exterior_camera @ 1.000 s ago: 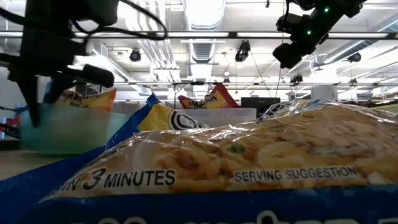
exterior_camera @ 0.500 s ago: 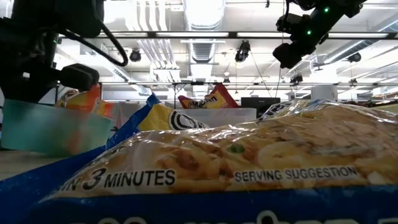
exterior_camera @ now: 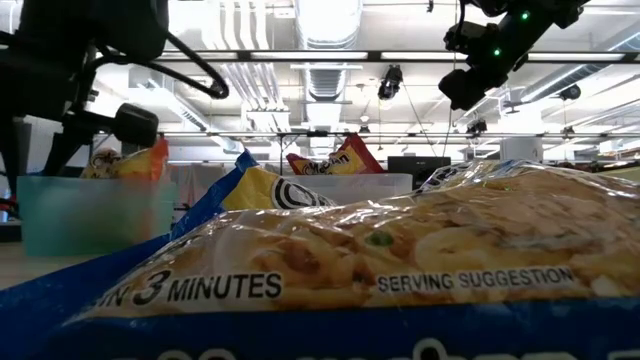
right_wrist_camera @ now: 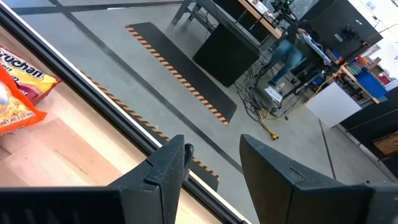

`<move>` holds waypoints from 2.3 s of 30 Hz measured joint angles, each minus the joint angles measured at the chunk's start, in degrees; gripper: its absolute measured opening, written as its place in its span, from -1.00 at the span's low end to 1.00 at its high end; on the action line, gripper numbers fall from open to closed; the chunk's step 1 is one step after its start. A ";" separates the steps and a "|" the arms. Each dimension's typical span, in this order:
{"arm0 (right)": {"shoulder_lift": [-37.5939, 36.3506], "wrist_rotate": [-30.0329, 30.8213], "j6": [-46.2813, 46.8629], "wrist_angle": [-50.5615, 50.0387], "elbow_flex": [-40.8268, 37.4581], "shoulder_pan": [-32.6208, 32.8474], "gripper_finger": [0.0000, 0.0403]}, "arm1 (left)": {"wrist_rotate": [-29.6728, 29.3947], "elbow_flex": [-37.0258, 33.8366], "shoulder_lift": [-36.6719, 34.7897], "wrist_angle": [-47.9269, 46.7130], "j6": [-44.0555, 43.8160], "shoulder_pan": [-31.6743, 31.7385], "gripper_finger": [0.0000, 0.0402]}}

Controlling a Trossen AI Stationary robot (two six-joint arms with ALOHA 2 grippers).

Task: Sort Maruchan noodles
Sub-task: Adjust the green bin, then put the orange noodle pack into the green bin

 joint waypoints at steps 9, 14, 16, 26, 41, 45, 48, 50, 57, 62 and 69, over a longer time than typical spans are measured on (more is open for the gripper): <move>0.00 0.01 0.00 0.01 0.00 0.00 -0.28 | -5.45 3.50 -2.79 -3.07 -9.93 0.00 -0.46; 0.00 -0.01 0.02 0.01 0.00 0.00 -0.28 | -3.29 6.96 -5.88 -2.44 -19.75 -0.04 -0.44; 0.00 0.01 -0.05 0.01 0.00 0.00 -0.28 | -3.77 7.93 -6.84 -1.46 -25.68 -0.07 -0.44; 0.00 0.00 0.03 0.00 0.00 0.00 -0.28 | -20.48 8.56 -17.18 10.69 -36.21 7.64 -0.46; 0.00 0.01 -0.03 0.01 0.00 0.00 -0.28 | 9.73 -2.28 -18.83 61.77 -44.08 37.92 -0.46; 0.00 0.01 -0.03 0.01 0.00 0.00 -0.28 | 10.22 -4.82 -13.28 72.26 -46.33 38.99 -0.46; 0.00 0.01 0.01 0.01 0.00 0.00 -0.28 | 10.38 -5.15 -9.06 78.75 -47.14 39.01 -0.46; 0.00 0.01 -0.02 0.01 0.01 0.00 -0.28 | 11.43 -5.18 -6.67 83.79 -46.40 39.01 -0.46; 0.00 0.01 -0.01 0.01 0.00 0.00 -0.28 | 14.50 -4.84 0.94 96.17 -43.95 40.07 -0.46; 0.00 0.01 -0.03 0.01 0.00 0.00 -0.28 | 14.74 -4.83 5.95 101.98 -41.98 42.79 -0.46; 0.00 0.00 0.02 0.00 0.01 0.00 -0.28 | 19.32 -4.83 11.10 107.17 -48.19 49.28 -0.46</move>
